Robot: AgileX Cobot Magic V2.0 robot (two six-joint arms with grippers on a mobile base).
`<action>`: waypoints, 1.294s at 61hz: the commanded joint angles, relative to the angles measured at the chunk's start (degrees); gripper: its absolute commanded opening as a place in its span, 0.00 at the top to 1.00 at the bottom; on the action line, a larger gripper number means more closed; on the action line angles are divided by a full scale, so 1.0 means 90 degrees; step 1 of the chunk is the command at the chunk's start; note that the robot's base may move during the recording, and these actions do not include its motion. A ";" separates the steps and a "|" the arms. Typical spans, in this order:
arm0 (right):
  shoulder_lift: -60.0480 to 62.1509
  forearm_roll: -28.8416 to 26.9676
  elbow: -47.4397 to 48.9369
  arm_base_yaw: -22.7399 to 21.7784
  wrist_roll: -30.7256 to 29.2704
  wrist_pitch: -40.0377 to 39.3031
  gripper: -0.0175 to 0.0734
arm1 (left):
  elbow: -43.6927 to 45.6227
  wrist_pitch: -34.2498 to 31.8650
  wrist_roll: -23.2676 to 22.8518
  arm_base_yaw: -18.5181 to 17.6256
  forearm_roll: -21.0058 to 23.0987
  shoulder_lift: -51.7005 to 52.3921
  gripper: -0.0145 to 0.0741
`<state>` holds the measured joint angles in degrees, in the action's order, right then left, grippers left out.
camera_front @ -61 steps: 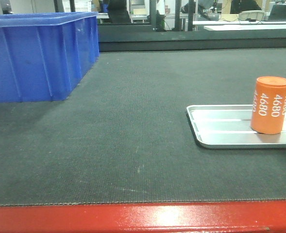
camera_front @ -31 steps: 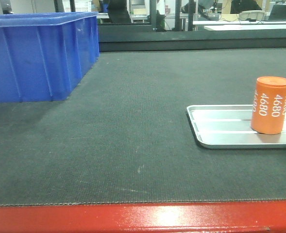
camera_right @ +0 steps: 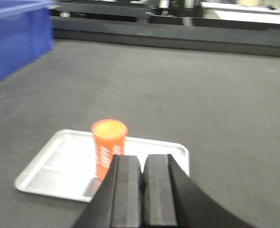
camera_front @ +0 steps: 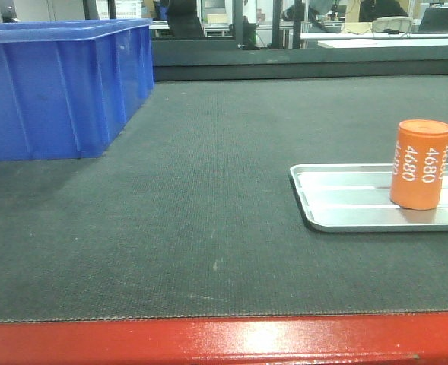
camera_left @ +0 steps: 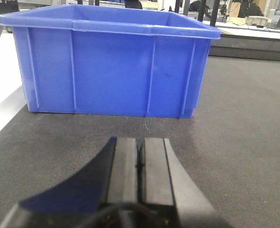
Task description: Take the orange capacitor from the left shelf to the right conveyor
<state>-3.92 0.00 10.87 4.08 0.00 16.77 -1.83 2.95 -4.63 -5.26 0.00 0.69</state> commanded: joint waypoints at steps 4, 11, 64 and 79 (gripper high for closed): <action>0.0531 -0.0064 -0.0452 -0.0310 -0.0119 -0.0488 0.76 | 0.0034 -0.0570 -0.0009 -0.0041 0.0000 0.0122 0.95; 0.0619 -0.0064 -0.0935 -0.0454 -0.0105 -0.0837 0.76 | 0.0034 -0.0570 -0.0009 -0.0041 0.0000 0.0122 0.95; 0.0629 -0.0064 -0.1419 -0.0459 0.0000 -0.1517 0.76 | 0.0034 -0.0570 -0.0009 -0.0041 0.0000 0.0122 0.95; 0.0629 -0.0064 -0.1419 -0.0459 0.0000 -0.1517 0.76 | 0.0034 -0.0570 -0.0009 -0.0041 0.0000 0.0122 0.95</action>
<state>0.51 -0.57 -1.76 0.30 0.00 8.70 -1.83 2.95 -4.63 -5.26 0.00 0.69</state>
